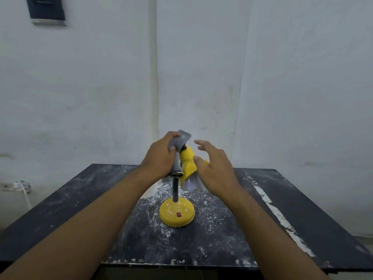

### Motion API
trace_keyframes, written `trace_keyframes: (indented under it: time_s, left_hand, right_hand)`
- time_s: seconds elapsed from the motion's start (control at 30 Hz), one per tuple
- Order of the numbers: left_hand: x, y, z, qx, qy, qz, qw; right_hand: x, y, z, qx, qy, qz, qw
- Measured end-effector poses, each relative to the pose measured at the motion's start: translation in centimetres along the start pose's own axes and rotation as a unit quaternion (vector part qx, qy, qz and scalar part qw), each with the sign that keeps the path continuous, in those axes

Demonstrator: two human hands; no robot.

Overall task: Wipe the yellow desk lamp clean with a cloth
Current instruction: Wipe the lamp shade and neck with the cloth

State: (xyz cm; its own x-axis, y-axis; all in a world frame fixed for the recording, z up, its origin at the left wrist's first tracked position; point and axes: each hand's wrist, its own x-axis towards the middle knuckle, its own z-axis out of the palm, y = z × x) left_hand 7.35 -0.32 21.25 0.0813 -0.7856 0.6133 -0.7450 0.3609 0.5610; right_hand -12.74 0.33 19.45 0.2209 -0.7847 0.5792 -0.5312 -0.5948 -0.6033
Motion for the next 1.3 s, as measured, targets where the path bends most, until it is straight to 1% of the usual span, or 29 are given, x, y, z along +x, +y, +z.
trace_keyframes:
  time_s: [0.07,0.13,0.23,0.33,0.4,0.47,0.53,0.63,0.67,0.73,0.8,0.83,0.97,1.07,1.13,1.2,1.23,1.3]
  left_hand:
    - [0.5,-0.6,0.6,0.016,-0.013,0.030,0.999]
    - [0.7,-0.9,1.3,0.010,-0.028,0.045,0.999]
    - [1.2,-1.0,2.3,-0.011,-0.044,0.071,0.996]
    - [1.8,-1.3,2.8,0.013,-0.044,0.108,0.993]
    - [2.2,-1.4,2.9,0.021,-0.031,0.115,0.993]
    - [2.7,-1.5,2.8,0.005,0.001,0.095,0.995]
    - [3.2,-1.7,2.5,-0.014,0.015,0.075,0.997]
    - [3.5,-1.9,2.3,-0.011,0.053,0.075,0.996]
    - [3.3,-1.9,2.3,-0.020,0.060,0.090,0.994]
    - [2.3,-1.9,2.5,-0.033,0.030,0.152,0.987]
    - [1.2,-2.3,2.9,-0.003,-0.006,0.210,0.978]
    - [0.8,-2.6,3.1,0.013,-0.009,0.218,0.976]
    - [1.3,-3.6,2.6,0.033,0.049,0.161,0.985]
    - [1.8,-3.7,1.9,0.008,0.078,0.130,0.988]
    - [1.5,-3.2,1.9,-0.011,0.050,0.164,0.985]
    - [1.0,-2.7,2.6,0.013,-0.008,0.200,0.980]
    - [1.0,-2.6,2.9,0.030,-0.030,0.198,0.979]
    - [1.6,-2.3,3.1,0.049,-0.047,0.161,0.985]
  right_hand:
    - [-0.1,0.9,0.7,-0.015,-0.023,0.012,1.000]
    - [-0.3,1.3,1.5,-0.002,-0.041,0.014,0.999]
    - [-0.6,1.6,2.3,0.000,-0.031,0.000,1.000]
    - [-0.6,1.7,2.4,0.002,-0.023,0.001,1.000]
    - [-0.7,1.9,2.3,0.008,-0.023,0.008,1.000]
    - [-0.7,2.1,2.3,0.016,-0.023,0.014,0.999]
    - [-0.7,2.3,2.2,0.018,-0.025,0.015,0.999]
    - [-0.7,2.4,2.2,0.026,-0.024,0.019,0.999]
    - [-0.8,2.5,2.3,0.033,-0.021,0.023,0.999]
    - [-0.9,2.6,2.2,0.051,-0.014,0.033,0.998]
    - [-1.1,2.7,2.2,0.070,-0.011,0.048,0.996]
    - [-1.2,2.7,2.2,0.076,-0.012,0.053,0.996]
    - [-1.4,2.8,2.3,0.076,-0.026,0.047,0.996]
    - [-1.1,2.7,2.3,0.082,-0.027,0.049,0.995]
    - [-1.1,2.7,2.4,0.077,-0.028,0.043,0.996]
    - [-1.1,2.8,2.5,0.069,-0.025,0.038,0.997]
    - [-1.2,2.8,2.6,0.068,-0.021,0.039,0.997]
    - [-1.1,2.9,2.6,0.069,-0.018,0.041,0.997]
